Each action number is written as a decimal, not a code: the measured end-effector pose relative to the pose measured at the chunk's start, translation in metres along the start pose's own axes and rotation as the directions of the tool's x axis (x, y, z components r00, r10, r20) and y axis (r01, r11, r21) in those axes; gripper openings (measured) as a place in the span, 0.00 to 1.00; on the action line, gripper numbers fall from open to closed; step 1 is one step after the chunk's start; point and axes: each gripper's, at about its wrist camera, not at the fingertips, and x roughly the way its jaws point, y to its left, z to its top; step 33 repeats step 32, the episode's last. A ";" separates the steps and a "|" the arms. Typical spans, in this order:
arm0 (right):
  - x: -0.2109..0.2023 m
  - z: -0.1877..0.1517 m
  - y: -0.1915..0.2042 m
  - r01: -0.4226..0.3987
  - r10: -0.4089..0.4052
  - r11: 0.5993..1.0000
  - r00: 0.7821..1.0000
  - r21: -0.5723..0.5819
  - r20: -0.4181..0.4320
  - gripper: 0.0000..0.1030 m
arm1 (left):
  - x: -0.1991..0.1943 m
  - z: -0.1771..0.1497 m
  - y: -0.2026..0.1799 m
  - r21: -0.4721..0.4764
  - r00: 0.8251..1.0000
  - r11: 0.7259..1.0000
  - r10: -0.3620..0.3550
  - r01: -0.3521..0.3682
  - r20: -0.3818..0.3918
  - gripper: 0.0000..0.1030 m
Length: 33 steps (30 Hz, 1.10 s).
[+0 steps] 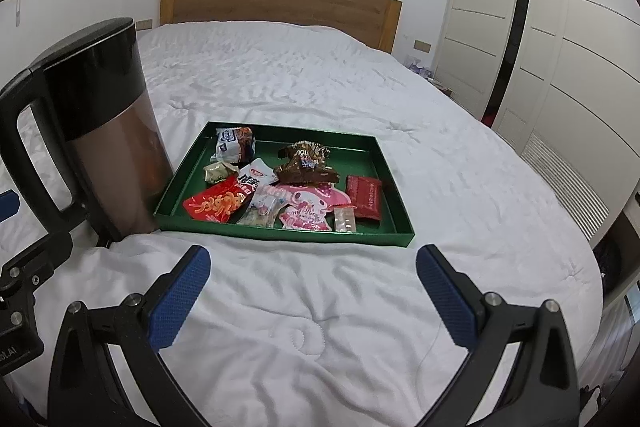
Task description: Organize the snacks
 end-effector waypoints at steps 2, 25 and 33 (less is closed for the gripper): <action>-0.002 0.002 -0.001 0.002 -0.002 1.000 1.000 0.000 0.005 1.00 | -0.002 0.002 -0.001 0.003 1.000 1.000 -0.001 0.001 0.006 0.78; -0.017 0.010 -0.001 0.014 -0.014 1.000 0.999 -0.002 0.038 1.00 | -0.015 0.009 -0.006 0.020 0.999 1.000 0.000 -0.001 0.041 0.80; -0.017 0.011 0.000 0.014 -0.014 1.000 0.999 -0.006 0.035 1.00 | -0.015 0.010 -0.006 0.021 0.999 1.000 -0.004 0.003 0.037 0.80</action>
